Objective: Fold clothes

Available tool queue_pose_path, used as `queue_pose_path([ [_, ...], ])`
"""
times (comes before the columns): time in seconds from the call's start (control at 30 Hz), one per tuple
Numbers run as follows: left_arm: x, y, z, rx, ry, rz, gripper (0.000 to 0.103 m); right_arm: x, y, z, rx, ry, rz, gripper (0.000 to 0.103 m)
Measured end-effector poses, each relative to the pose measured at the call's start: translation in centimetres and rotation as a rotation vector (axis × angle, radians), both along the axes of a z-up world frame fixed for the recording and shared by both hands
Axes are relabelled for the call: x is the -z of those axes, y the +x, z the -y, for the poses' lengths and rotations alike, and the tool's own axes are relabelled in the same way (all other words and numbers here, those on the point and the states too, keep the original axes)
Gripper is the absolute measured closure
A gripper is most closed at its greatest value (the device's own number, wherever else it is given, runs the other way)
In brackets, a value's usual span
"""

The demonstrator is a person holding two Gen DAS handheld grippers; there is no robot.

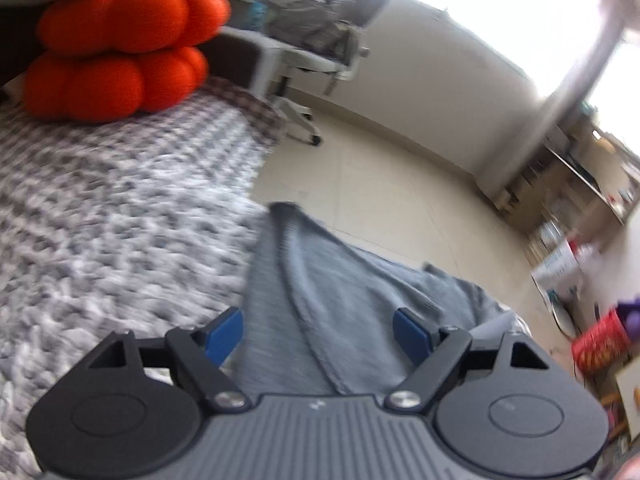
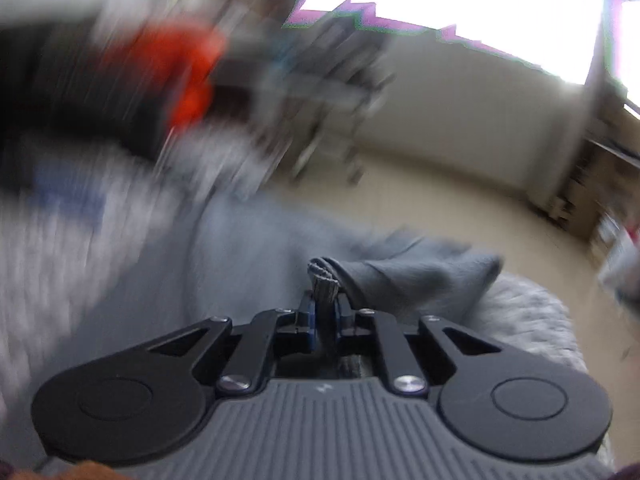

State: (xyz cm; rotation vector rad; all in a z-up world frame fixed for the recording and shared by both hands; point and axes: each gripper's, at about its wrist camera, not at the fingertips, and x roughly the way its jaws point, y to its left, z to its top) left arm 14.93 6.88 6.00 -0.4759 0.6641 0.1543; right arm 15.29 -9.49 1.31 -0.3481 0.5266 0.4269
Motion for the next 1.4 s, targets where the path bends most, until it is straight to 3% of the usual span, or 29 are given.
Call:
queue_pose_path([
  [0.07, 0.4, 0.0, -0.7, -0.011, -0.016, -0.007, 0.020, 0.2, -1.2, -0.4, -0.011, -0.036, 0.032, 0.079],
  [0.13, 0.6, 0.3, -0.8, 0.001, -0.024, -0.008, 0.020, -1.6, -1.4, 2.7, -0.030, 0.096, -0.030, 0.059],
  [0.17, 0.6, 0.4, -0.5, 0.012, -0.025, -0.006, 0.020, -2.5, -1.5, 4.3, -0.039, 0.162, -0.062, 0.055],
  [0.27, 0.8, 0.9, 1.1, 0.077, -0.017, 0.006, 0.020, -5.1, -1.7, 8.9, -0.063, 0.358, -0.156, 0.049],
  [0.37, 0.8, 1.5, 3.5, 0.172, 0.006, 0.026, 0.020, -5.7, -1.0, 13.8, 0.066, 0.496, -0.247, 0.049],
  [0.5, 0.7, 1.2, 7.2, 0.304, 0.096, 0.080, 0.020, -4.5, -1.4, 17.2, 0.172, 0.545, -0.241, 0.049],
  [0.6, 0.4, 1.2, 10.9, 0.387, 0.238, 0.108, 0.020, -3.1, -2.0, 18.3, 0.181, 0.598, -0.320, 0.049],
  [0.7, 0.3, 1.8, 13.9, 0.434, 0.397, 0.138, 0.016, -3.0, -3.1, 18.4, 0.125, 0.534, -0.336, 0.049],
  [0.73, 0.5, 2.3, 14.7, 0.457, 0.429, 0.131, 0.011, -3.0, -3.7, 18.4, 0.103, 0.511, -0.345, 0.049],
  [0.83, 1.1, 3.9, 16.2, 0.509, 0.472, 0.072, 0.011, -2.0, -3.9, 18.9, 0.085, 0.545, -0.434, 0.049],
  [1.0, 2.2, 6.4, 17.5, 0.459, 0.544, -0.014, 0.008, -1.9, -4.3, 19.3, 0.074, 0.574, -0.480, 0.049],
  [1.03, 2.4, 6.5, 17.3, 0.446, 0.542, -0.022, 0.016, -2.0, -4.5, 19.3, 0.067, 0.576, -0.482, 0.049],
  [1.1, 2.9, 6.7, 17.0, 0.430, 0.525, -0.046, 0.049, -2.1, -4.8, 19.1, 0.052, 0.575, -0.483, 0.049],
  [1.13, 3.0, 6.8, 16.8, 0.430, 0.514, -0.059, 0.070, -2.1, -5.0, 19.1, 0.045, 0.569, -0.475, 0.049],
  [1.2, 2.6, 6.4, 16.3, 0.422, 0.490, -0.039, 0.081, -2.2, -5.3, 19.2, 0.037, 0.564, -0.457, 0.049],
  [1.23, 2.3, 6.2, 16.0, 0.417, 0.478, -0.026, 0.093, -2.3, -5.4, 19.2, 0.035, 0.566, -0.452, 0.050],
  [1.4, -0.2, 5.9, 14.0, 0.380, 0.381, 0.004, 0.094, -2.1, -5.7, 18.1, 0.012, 0.515, -0.418, 0.060],
])
